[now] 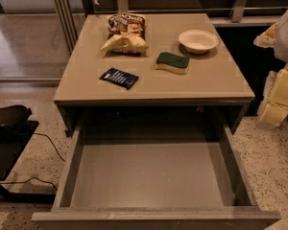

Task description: Place sponge into top drawer

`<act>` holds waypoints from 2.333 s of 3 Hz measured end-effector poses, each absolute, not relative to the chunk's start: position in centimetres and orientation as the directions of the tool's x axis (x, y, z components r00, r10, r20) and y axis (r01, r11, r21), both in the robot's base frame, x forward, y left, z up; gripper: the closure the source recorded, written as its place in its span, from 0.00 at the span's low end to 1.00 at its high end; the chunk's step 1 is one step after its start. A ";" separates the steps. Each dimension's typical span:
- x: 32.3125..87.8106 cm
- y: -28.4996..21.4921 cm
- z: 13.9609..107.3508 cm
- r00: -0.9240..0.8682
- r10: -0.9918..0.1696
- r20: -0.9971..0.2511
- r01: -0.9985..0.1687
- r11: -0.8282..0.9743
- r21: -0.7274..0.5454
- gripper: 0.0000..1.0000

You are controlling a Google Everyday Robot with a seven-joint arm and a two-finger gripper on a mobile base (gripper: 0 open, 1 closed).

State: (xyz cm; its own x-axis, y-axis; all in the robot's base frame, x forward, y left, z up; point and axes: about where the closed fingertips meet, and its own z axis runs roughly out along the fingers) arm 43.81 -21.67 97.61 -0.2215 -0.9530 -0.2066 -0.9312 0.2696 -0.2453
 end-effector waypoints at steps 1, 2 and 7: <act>43.8 -21.7 97.6 -0.222 -0.953 -0.207 -0.931 0.270 -0.245 0.00; 44.3 -21.6 97.8 -0.211 -0.951 -0.227 -0.927 0.268 -0.261 0.00; 59.5 -18.4 96.1 -0.062 -0.823 -0.564 -0.901 0.290 -0.324 0.00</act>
Offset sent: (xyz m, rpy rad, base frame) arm 0.0103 0.0004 -0.0014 0.0375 -0.0282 0.0154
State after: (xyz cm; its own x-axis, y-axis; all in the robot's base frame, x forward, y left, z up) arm 59.46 -18.43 96.10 -0.0617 -0.8232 -0.5644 -0.9006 0.2896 -0.3240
